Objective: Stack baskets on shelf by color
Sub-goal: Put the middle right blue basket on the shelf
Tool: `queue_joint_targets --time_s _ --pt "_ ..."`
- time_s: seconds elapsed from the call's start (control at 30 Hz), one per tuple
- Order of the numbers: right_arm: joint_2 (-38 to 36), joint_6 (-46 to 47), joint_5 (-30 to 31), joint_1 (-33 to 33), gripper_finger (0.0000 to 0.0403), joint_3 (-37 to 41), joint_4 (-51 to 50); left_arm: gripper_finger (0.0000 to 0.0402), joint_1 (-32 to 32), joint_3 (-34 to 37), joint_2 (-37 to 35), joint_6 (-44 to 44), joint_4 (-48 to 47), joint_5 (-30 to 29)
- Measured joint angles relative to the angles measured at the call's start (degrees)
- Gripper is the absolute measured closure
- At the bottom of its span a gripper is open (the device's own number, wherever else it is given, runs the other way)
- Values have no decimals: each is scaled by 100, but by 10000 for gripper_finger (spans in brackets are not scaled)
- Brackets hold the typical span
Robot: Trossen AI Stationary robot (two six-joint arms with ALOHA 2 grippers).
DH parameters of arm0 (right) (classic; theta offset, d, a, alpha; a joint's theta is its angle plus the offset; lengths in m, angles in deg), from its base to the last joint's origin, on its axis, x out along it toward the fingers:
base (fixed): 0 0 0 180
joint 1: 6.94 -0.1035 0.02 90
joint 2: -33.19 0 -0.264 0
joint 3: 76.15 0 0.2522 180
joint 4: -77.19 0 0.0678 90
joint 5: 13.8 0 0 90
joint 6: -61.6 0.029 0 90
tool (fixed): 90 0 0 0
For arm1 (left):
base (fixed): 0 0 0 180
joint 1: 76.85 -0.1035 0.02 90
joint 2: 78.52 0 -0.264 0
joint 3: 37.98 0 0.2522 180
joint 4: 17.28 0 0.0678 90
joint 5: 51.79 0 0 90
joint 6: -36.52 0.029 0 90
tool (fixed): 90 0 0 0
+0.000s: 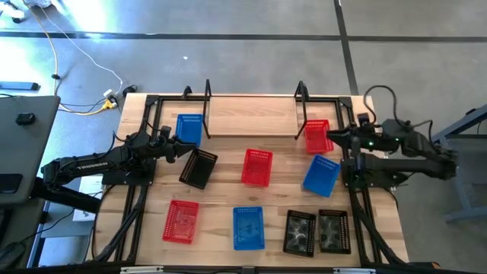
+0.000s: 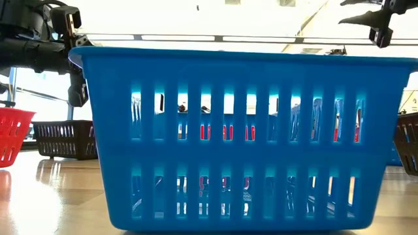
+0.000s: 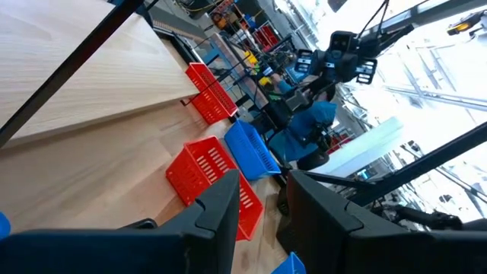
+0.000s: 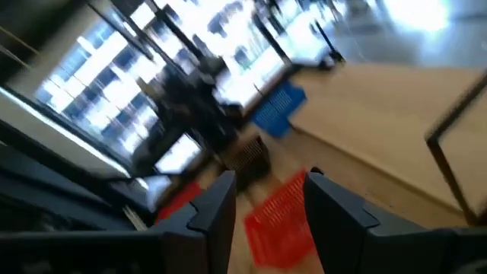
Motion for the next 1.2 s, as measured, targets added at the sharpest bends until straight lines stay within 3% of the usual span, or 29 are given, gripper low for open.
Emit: queue_joint_targets --time_s 0.27,0.6,1.2 --pt "1304 233 -850 -2 263 -871 -1631 300 1 -2 0 0 0 10" --pt "2604 321 -1759 -33 263 -956 -2504 300 -1 0 0 42 0 18" --pt "4600 1194 -1569 -1888 263 -956 -2581 300 1 -2 0 44 0 22"
